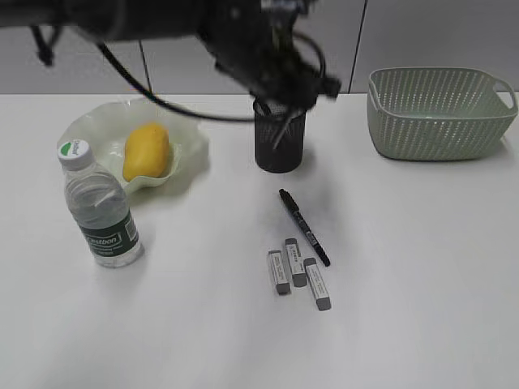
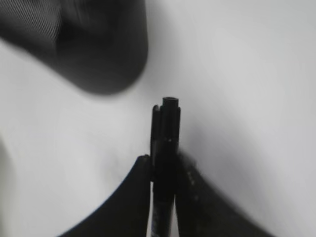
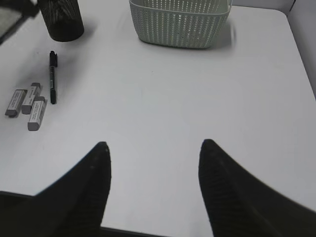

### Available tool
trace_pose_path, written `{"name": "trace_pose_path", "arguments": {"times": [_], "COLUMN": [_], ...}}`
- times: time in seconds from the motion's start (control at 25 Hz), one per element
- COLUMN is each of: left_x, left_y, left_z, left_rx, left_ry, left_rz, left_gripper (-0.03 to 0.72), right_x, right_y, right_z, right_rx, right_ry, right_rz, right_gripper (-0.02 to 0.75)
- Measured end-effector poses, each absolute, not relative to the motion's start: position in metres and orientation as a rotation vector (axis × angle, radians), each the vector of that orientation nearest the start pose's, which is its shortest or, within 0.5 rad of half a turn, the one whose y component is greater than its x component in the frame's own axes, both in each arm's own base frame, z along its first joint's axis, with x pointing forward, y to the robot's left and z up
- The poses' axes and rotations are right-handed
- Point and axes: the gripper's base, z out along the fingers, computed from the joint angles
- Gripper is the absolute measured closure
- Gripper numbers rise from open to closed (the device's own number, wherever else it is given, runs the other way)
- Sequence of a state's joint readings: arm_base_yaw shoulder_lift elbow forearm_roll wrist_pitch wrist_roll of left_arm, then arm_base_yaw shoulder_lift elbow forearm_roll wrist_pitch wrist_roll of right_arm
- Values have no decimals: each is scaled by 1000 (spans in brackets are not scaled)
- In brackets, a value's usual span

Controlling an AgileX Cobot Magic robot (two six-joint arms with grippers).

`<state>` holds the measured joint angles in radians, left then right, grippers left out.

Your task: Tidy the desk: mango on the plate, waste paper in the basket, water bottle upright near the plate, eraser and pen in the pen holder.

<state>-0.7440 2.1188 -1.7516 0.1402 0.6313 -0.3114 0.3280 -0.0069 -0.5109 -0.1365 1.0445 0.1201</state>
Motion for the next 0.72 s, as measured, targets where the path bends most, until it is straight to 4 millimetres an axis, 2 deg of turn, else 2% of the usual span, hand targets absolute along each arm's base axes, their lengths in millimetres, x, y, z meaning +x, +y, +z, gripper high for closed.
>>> {"name": "trace_pose_path", "arguments": {"times": [0.12, 0.2, 0.24, 0.36, 0.44, 0.6, 0.72], "left_x": [375, 388, 397, 422, 435, 445, 447], "left_y": [-315, -309, -306, -300, -298, -298, -300], "left_z": [290, 302, 302, 277, 251, 215, 205], "left_rx": [554, 516, 498, 466, 455, 458, 462], "left_ry": [2034, 1880, 1819, 1725, 1717, 1753, 1767], "left_rz": [-463, -506, -522, -538, -541, -534, -532], "left_gripper": [585, 585, 585, 585, 587, 587, 587], "right_x": [-3, -3, -3, -3, -3, -3, -3], "right_y": [-12, -12, -12, -12, -12, -12, -12], "right_z": [282, 282, 282, 282, 282, 282, 282], "right_rx": [-203, -203, -203, -203, -203, -203, -203], "right_ry": [1995, 1995, 1995, 1995, 1995, 1995, 1995], "right_rz": [124, 124, 124, 124, 124, 124, 124], "right_gripper": [282, 282, 282, 282, 282, 282, 282]}}
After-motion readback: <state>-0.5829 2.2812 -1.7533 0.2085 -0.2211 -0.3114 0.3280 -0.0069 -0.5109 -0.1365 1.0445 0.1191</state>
